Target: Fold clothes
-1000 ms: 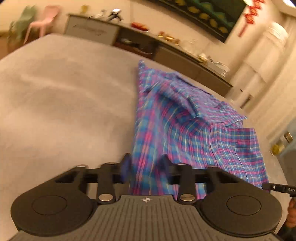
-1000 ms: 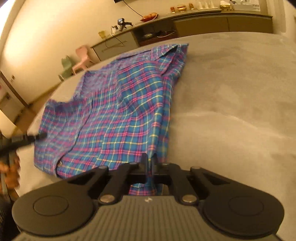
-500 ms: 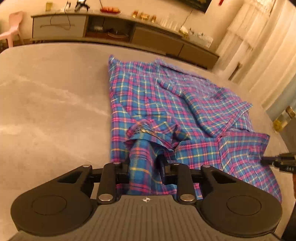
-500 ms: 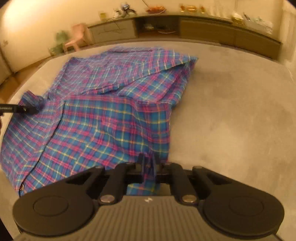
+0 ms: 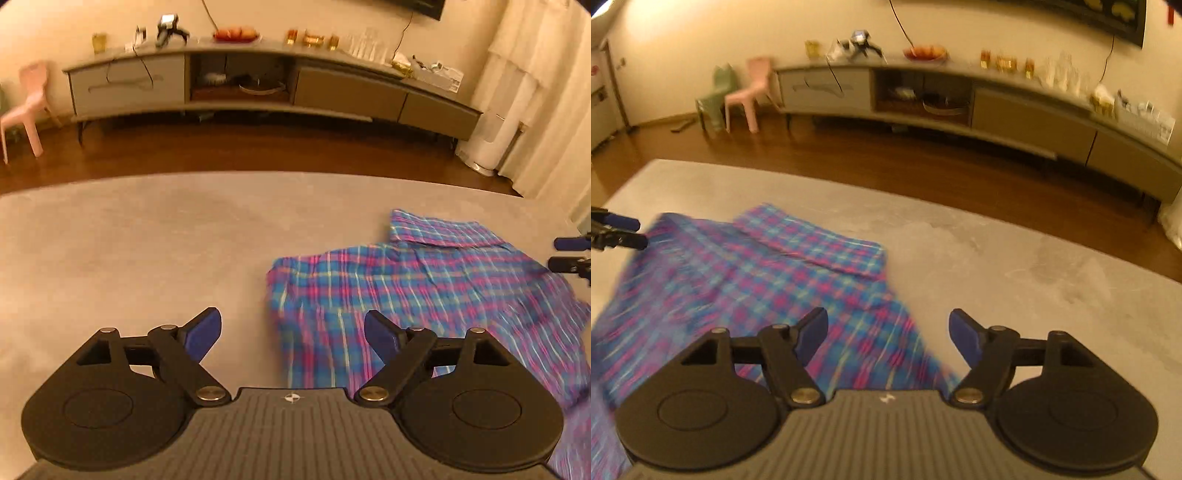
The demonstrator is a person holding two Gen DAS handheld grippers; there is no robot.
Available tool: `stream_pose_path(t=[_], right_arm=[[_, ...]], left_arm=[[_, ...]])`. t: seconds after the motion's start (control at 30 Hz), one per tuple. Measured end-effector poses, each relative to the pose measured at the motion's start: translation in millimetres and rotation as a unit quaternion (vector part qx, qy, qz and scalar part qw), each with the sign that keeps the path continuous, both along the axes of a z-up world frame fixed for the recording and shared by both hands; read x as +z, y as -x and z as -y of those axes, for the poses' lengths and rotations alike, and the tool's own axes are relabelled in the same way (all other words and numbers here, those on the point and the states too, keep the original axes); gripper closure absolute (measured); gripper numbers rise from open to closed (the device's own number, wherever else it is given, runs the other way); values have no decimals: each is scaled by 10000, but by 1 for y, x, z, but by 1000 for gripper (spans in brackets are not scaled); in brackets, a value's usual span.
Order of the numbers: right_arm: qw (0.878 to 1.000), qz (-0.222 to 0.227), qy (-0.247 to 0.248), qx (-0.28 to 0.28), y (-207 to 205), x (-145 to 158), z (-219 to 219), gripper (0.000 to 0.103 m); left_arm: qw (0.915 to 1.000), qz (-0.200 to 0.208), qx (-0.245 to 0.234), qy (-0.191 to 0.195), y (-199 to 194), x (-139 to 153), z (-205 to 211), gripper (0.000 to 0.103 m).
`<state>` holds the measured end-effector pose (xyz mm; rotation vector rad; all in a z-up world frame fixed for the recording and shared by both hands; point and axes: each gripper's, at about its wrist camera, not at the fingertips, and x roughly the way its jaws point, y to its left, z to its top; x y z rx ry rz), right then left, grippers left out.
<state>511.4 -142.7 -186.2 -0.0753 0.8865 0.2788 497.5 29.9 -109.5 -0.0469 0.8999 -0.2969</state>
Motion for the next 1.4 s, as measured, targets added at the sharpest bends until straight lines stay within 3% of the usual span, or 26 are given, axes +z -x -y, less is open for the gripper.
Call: stream_pose_path(t=[0.07, 0.1, 0.13, 0.17, 0.2, 0.3, 0.37, 0.47, 0.53, 0.63, 0.73, 0.8, 0.87, 0.97, 1.07, 1.1, 1.17, 1.2, 1.23, 1.3, 1.4], right_arm=[[9996, -222, 41, 146, -15, -20, 0, 33], [9991, -306, -9, 277, -16, -27, 0, 41], [9984, -390, -61, 409, -16, -34, 0, 55], [9979, -344, -70, 547, -11, -34, -3, 88], [9977, -362, -124, 555, -9, -31, -3, 99], [9979, -33, -167, 620, 15, -8, -7, 100], [9956, 366, -421, 751, 57, 24, -6, 101], [9871, 933, -425, 1230, 153, 65, -13, 101], [9803, 1188, -303, 1549, 220, 83, -19, 101], [9773, 1091, 73, 1816, 306, 67, -29, 101], [9801, 734, 556, 1758, 358, 29, -36, 100], [9867, 332, 761, 1400, 372, -4, -32, 98], [9907, 97, 762, 1127, 381, -18, -28, 92], [9938, 281, 347, 1019, 404, 6, -24, 89], [9937, 511, -412, 911, 417, 35, -20, 85], [9942, 456, -541, 810, 410, 33, -18, 81], [9944, 340, -792, 604, 396, 30, -14, 58], [9941, 185, -971, 452, 389, 22, -9, 59], [9927, -48, -1178, 256, 384, 12, -6, 59], [9876, -442, -1504, 21, 376, -3, -2, 58], [9811, -579, -1845, -103, 391, -8, -1, 56]], left_arm=[[10000, -58, -26, 3, -13, -10, 4, 21], [10000, 13, -82, -32, -16, -13, 6, 35], [9997, 107, -195, -82, -15, -12, 9, 77], [9995, 83, -283, -84, -15, -11, 10, 97], [9996, 35, -289, -22, -15, -9, 8, 100], [9988, 372, -257, 206, -1, 9, -5, 101], [9960, 659, -275, 543, 26, 30, -22, 101], [9881, 1109, -390, 993, 91, 63, -59, 101], [9857, 1121, -463, 1166, 144, 65, -78, 101], [9845, 954, -623, 1330, 221, 59, -96, 100], [9855, 397, -1100, 1227, 284, 31, -89, 98], [9858, 161, -1210, 1150, 315, 16, -84, 98], [9876, 126, -1168, 1042, 333, 12, -82, 98], [9900, 225, -929, 1038, 348, 20, -84, 98], [9890, 304, -653, 1293, 349, 33, -87, 98], [9876, 265, -565, 1442, 349, 34, -88, 96], [9874, 129, -422, 1522, 351, 32, -83, 82], [9875, 54, -355, 1533, 352, 29, -80, 69], [9877, 19, -252, 1544, 355, 27, -78, 65], [9868, 140, -157, 1603, 370, 26, -80, 64], [9882, 217, -307, 1482, 387, 20, -75, 63]])
